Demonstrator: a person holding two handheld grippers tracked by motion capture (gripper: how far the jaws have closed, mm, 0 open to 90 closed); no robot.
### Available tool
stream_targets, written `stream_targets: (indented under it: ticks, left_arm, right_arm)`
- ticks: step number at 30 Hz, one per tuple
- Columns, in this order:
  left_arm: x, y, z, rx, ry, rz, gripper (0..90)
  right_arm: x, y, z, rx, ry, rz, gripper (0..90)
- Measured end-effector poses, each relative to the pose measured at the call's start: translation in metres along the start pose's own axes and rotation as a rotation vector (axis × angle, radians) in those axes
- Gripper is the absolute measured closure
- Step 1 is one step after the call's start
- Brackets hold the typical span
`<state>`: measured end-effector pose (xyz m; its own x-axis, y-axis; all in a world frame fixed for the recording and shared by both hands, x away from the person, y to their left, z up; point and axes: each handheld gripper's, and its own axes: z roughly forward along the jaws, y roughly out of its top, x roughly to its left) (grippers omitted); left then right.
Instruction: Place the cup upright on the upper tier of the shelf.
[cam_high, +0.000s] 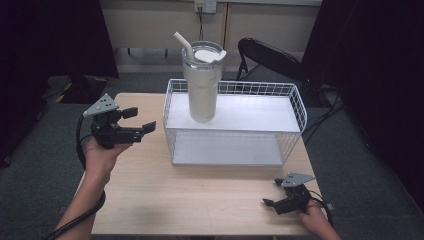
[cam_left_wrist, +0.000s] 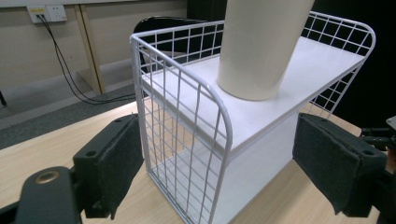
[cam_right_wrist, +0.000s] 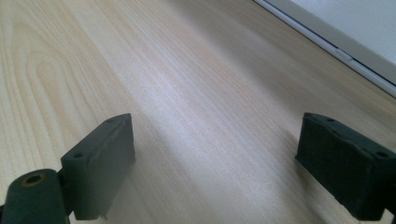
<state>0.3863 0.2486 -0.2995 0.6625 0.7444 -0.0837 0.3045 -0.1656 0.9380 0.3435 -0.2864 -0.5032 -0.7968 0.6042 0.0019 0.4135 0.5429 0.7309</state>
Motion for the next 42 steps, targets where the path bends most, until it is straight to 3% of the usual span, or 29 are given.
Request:
stream_targets:
  ticks: [24, 32, 38, 42]
  left_arm:
    - [0.011, -0.092, 0.004, 0.035, -0.006, -0.072, 16.6]
    - [0.008, -0.133, 0.014, 0.09, -0.017, -0.09, 16.0]
    - [0.001, -0.171, 0.021, 0.171, -0.015, -0.067, 15.9]
    - [0.0, -0.183, 0.021, 0.191, -0.011, -0.063, 16.0]
  right_arm:
    - [0.0, 0.0, 0.0, 0.0, 0.0, 0.0, 10.6]
    - [0.0, 0.0, 0.0, 0.0, 0.0, -0.001, 10.6]
    - [0.0, 0.0, 0.0, 0.0, 0.0, 0.0, 10.6]
    - [0.0, 0.0, 0.0, 0.0, 0.0, 0.0, 10.6]
